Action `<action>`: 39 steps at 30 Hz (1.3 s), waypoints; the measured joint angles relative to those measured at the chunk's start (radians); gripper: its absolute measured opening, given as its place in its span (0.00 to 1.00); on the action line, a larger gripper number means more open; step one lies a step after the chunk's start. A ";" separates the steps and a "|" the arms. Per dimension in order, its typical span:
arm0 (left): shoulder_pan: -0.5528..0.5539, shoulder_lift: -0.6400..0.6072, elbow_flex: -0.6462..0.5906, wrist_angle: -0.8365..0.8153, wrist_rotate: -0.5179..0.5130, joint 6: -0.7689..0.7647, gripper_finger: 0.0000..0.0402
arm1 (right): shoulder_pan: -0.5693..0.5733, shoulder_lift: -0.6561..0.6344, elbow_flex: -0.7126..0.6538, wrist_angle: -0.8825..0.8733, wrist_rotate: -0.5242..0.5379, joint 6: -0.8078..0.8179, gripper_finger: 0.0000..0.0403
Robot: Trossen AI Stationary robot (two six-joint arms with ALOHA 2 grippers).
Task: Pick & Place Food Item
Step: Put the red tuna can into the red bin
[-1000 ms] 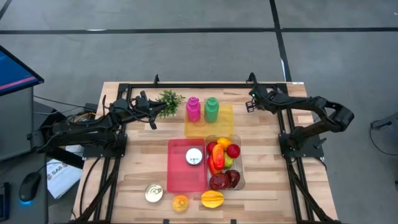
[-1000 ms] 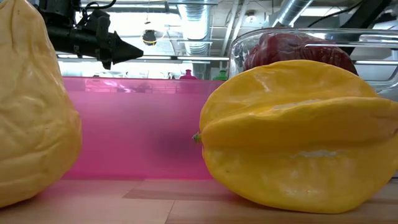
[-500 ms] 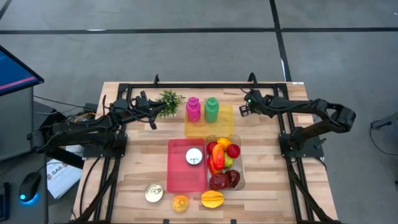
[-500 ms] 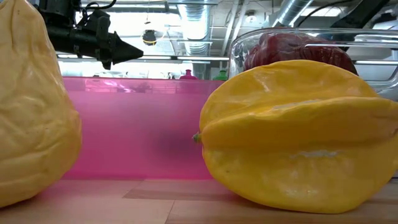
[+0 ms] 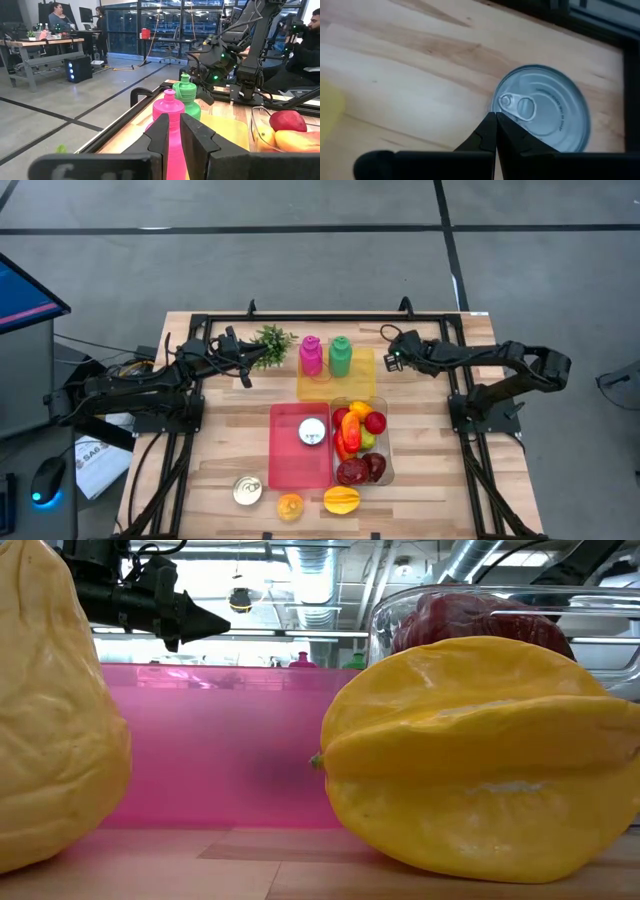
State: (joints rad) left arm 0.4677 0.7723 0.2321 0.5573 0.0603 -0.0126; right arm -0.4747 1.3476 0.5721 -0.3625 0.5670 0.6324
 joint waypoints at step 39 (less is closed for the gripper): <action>0.000 0.000 0.000 0.000 0.000 0.000 0.09 | -0.006 0.000 -0.006 -0.102 -0.020 0.042 0.00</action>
State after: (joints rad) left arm 0.4677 0.7723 0.2321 0.5576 0.0603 -0.0127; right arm -0.4805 1.3472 0.5665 -0.4642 0.5474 0.6741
